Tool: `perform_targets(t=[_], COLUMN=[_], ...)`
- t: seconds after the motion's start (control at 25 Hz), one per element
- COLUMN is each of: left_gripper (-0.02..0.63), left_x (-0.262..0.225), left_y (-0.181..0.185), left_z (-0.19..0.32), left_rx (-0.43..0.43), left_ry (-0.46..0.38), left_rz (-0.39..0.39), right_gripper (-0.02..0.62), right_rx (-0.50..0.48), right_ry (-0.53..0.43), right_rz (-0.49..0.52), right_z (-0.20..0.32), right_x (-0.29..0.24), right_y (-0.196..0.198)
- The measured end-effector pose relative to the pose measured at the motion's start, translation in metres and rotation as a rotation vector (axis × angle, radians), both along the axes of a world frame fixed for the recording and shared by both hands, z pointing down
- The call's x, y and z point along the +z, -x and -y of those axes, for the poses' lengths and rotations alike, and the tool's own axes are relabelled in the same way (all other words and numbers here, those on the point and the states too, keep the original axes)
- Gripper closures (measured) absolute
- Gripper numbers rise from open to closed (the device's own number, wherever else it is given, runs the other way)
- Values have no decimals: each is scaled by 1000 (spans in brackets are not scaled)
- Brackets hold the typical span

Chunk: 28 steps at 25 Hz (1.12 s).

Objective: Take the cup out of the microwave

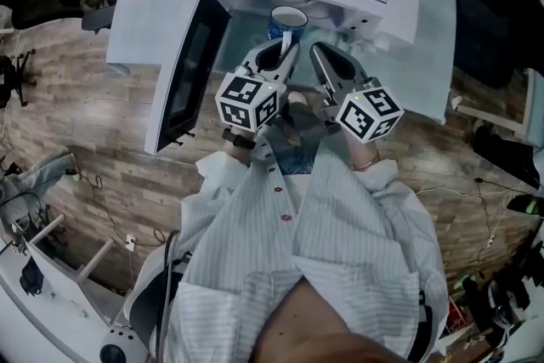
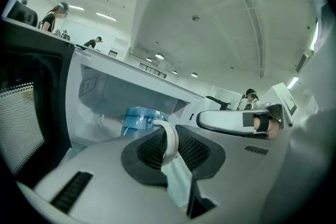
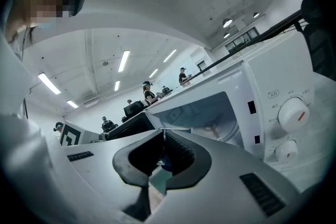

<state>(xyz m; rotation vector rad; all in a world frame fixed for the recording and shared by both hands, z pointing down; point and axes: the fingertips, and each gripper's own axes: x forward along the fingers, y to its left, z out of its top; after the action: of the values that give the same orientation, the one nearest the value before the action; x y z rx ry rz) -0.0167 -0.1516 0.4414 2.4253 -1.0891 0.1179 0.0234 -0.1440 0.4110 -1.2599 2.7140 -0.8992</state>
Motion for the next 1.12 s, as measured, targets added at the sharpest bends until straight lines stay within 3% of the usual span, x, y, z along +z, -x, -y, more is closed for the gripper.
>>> perform_targets(t=[0.36, 1.12], left_gripper=[545, 545], left_x=[-24, -99], left_y=[9, 10], left_z=[-9, -18], left_rx=[2, 3], left_ry=[-22, -163], left_rz=[-36, -122], right_gripper=[555, 555], right_rx=[-36, -96], right_ry=[-25, -76], right_rz=[35, 7], right_z=[4, -5], right_x=[-19, -40], right_y=[11, 7])
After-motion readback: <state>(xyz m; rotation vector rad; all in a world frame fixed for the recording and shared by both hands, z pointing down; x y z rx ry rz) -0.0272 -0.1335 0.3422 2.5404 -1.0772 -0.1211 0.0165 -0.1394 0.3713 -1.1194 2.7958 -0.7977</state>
